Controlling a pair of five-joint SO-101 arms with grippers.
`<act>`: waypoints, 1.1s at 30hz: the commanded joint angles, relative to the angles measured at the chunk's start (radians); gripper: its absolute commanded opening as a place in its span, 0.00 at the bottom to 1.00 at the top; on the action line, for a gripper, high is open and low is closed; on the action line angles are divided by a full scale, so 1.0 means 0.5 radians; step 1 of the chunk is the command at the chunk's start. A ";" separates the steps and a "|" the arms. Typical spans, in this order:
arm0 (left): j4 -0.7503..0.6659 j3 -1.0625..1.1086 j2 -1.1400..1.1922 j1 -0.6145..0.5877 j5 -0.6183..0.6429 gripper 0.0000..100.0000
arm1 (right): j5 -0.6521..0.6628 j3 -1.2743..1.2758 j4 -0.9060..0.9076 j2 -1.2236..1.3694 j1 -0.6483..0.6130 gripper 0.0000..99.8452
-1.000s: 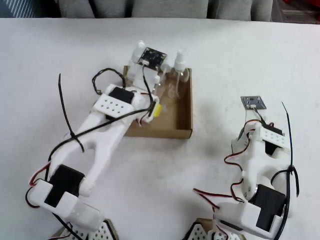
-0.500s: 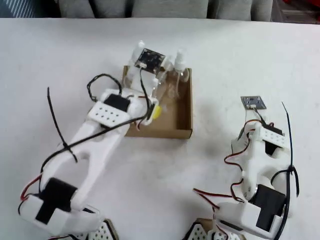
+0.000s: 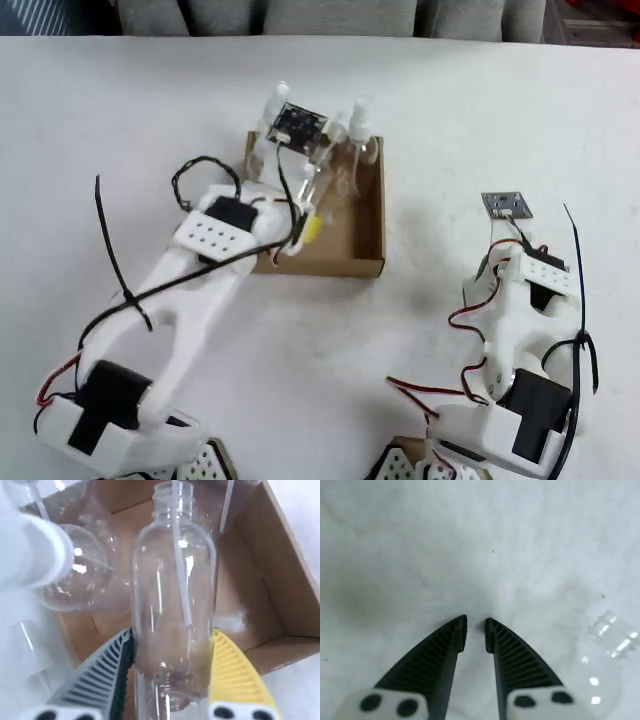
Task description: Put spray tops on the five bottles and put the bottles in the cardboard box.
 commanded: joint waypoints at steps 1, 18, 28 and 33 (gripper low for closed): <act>0.046 0.009 -0.235 0.026 0.015 0.08 | 0.006 0.000 -0.035 0.005 -0.041 0.04; 0.264 0.301 -0.566 0.026 0.015 0.08 | -0.003 0.003 -0.057 0.005 -0.041 0.04; 0.509 0.304 -0.572 0.020 0.012 0.08 | -0.003 0.003 -0.057 0.005 -0.041 0.04; 0.565 0.365 -0.591 0.008 0.012 0.08 | -0.003 0.003 -0.057 0.005 -0.041 0.04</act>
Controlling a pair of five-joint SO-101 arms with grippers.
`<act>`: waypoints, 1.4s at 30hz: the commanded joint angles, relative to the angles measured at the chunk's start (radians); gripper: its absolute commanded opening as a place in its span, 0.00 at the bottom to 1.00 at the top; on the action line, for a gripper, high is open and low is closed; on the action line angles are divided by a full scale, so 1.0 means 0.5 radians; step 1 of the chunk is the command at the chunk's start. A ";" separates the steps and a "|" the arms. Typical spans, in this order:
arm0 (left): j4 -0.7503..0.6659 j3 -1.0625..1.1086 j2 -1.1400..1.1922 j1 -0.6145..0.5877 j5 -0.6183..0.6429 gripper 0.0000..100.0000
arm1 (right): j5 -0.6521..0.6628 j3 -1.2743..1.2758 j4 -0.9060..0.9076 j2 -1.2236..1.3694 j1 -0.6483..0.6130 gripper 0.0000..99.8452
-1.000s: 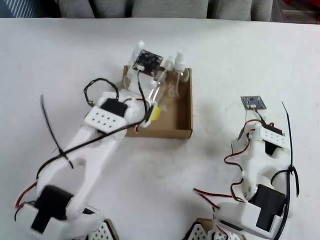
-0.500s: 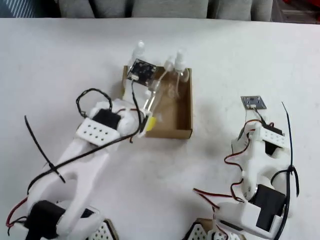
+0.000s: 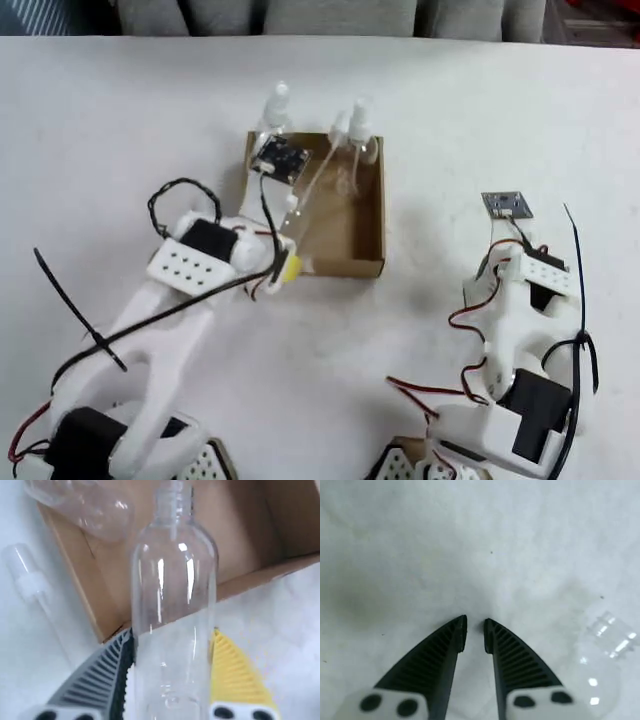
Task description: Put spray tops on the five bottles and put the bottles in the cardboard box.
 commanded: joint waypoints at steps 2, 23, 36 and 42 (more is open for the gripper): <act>0.040 0.117 -0.133 0.005 0.012 0.08 | -0.003 0.000 -0.038 0.005 -0.041 0.04; 0.233 0.408 -0.781 0.002 -0.236 0.08 | -0.006 0.000 -0.038 0.005 -0.041 0.04; 0.316 0.408 -1.122 -0.397 -0.239 0.08 | -0.006 0.000 -0.038 0.005 -0.041 0.04; 0.313 0.408 -1.235 -0.621 -0.239 0.08 | -0.009 0.000 -0.038 0.005 -0.041 0.04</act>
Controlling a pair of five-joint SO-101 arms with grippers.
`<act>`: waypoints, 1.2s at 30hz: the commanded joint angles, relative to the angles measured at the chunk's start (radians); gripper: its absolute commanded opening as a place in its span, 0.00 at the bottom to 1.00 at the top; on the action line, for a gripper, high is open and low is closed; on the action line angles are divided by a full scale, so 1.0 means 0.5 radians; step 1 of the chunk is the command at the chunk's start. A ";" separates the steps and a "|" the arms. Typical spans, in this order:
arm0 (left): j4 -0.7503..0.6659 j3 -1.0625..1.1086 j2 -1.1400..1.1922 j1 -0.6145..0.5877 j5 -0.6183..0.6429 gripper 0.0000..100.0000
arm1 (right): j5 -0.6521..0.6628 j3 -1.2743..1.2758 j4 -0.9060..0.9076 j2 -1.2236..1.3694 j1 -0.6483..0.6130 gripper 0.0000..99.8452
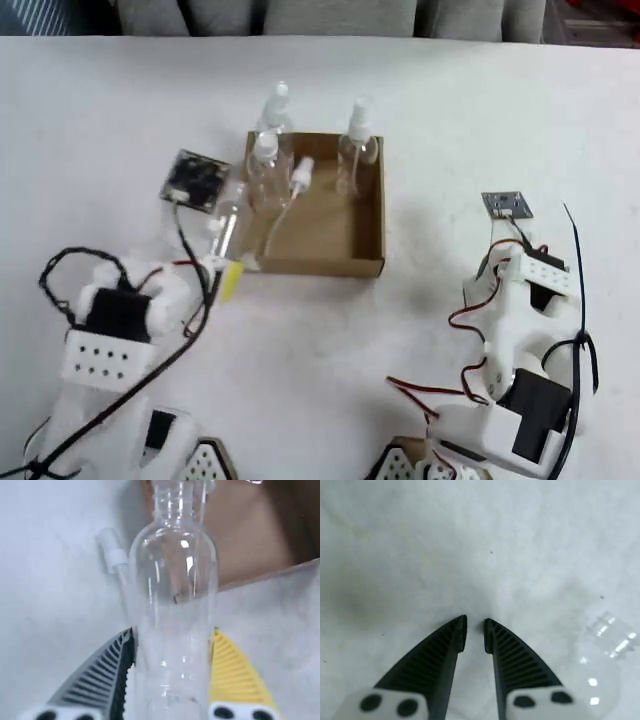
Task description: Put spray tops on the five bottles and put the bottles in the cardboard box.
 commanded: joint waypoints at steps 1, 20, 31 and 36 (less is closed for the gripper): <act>-0.003 -0.009 -0.103 -0.216 -0.015 0.08 | -0.009 0.000 -0.038 0.005 -0.041 0.04; -0.574 -0.025 0.720 -0.704 -0.009 0.09 | -0.009 0.006 -0.035 0.005 -0.041 0.04; -0.856 -0.028 1.069 -0.726 -0.012 0.24 | -0.009 0.006 -0.038 0.005 -0.041 0.04; -0.822 -0.092 1.088 -0.756 -0.012 0.27 | -0.009 0.006 -0.038 0.005 -0.041 0.04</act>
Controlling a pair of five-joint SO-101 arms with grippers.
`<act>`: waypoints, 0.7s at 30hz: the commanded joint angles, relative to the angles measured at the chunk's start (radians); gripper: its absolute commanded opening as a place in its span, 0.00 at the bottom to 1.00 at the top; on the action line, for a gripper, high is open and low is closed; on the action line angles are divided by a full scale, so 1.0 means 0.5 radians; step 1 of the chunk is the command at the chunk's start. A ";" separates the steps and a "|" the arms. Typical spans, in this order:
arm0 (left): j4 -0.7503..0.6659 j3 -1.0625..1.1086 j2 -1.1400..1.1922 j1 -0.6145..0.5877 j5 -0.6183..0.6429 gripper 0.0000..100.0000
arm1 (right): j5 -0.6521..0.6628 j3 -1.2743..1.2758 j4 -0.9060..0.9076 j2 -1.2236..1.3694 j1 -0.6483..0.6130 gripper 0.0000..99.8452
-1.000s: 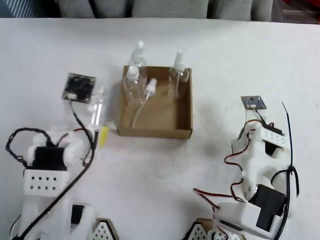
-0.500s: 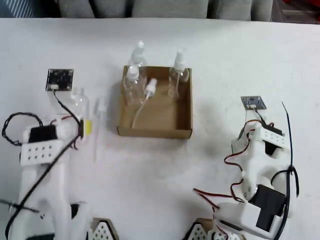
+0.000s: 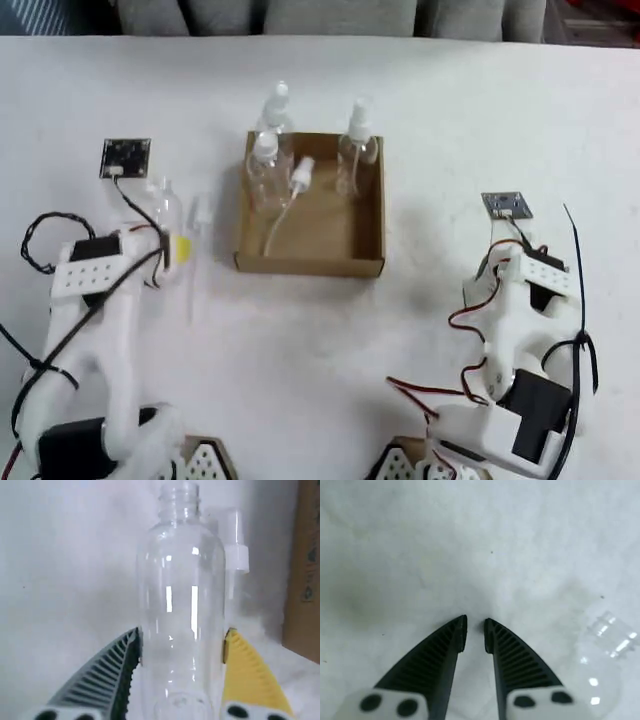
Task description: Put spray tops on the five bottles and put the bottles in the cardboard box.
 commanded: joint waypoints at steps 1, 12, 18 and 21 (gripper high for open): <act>0.015 -0.117 0.005 -0.048 -0.012 0.28 | -0.012 0.000 -0.038 0.005 -0.041 0.04; 0.292 -0.295 -0.008 -0.041 -0.009 0.32 | -0.012 0.000 -0.038 0.005 -0.041 0.04; 0.669 -0.598 -0.011 0.103 0.003 0.32 | -0.012 0.000 -0.038 0.005 -0.041 0.04; 0.868 -0.761 -0.011 0.284 0.077 0.32 | -0.012 0.000 -0.038 0.005 -0.041 0.04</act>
